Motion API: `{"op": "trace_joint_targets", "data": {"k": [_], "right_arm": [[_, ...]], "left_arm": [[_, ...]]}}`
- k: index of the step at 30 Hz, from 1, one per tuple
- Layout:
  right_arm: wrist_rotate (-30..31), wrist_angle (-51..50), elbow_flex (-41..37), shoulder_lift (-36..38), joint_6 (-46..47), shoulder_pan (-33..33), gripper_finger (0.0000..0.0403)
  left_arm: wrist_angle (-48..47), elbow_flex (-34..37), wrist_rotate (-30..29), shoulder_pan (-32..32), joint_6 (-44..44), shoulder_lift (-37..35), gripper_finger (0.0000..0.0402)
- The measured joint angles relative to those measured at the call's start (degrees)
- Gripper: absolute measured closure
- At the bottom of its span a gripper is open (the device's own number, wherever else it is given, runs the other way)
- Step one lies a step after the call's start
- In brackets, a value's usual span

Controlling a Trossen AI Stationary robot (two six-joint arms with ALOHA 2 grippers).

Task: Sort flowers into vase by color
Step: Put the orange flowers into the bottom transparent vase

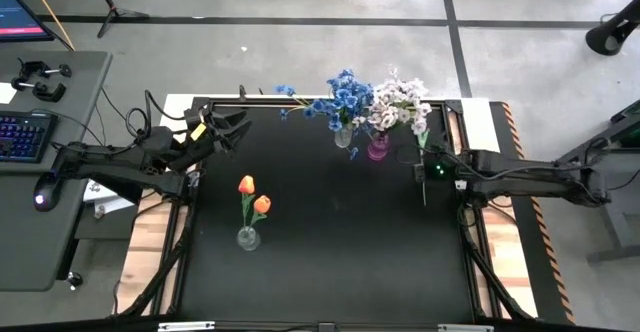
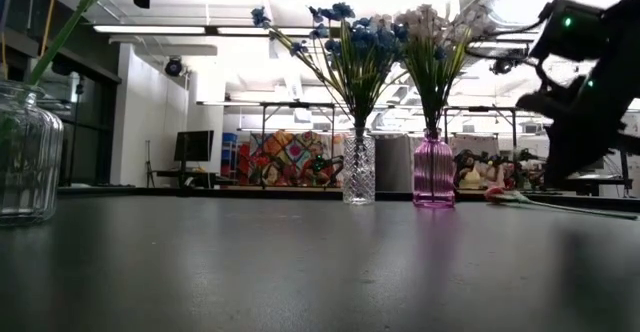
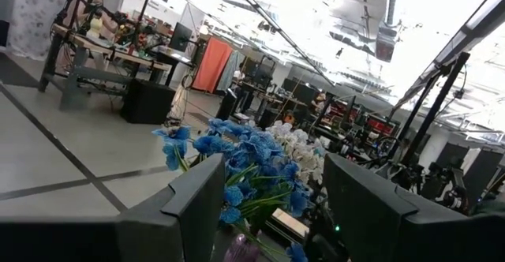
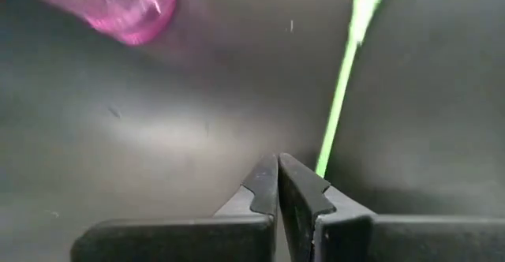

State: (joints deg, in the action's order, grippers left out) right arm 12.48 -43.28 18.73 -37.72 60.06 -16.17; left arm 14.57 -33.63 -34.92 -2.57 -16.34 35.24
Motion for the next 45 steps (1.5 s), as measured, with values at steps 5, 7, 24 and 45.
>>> {"op": "trace_joint_targets", "data": {"k": [5, 7, 24, 45], "right_arm": [[8.40, -3.40, 3.29, 1.56, 0.87, -0.08, 0.0403], [10.56, -3.73, 3.48, 1.32, 3.17, -1.12, 0.0402], [3.22, 5.02, -1.56, -3.77, -2.21, -9.68, 0.0202], [5.74, 12.07, -1.43, -18.95, -6.81, -10.82, 0.0326]], "left_arm": [[0.00, 0.02, -0.02, 0.00, 0.01, -0.01, 0.0197], [-0.02, 0.02, -0.02, 0.00, 0.02, -0.02, 0.0197], [-0.13, 0.02, -0.04, 0.00, -0.02, -0.01, 0.0197], [-0.13, 0.02, -0.28, 0.02, 0.00, 0.00, 0.0197]]}}
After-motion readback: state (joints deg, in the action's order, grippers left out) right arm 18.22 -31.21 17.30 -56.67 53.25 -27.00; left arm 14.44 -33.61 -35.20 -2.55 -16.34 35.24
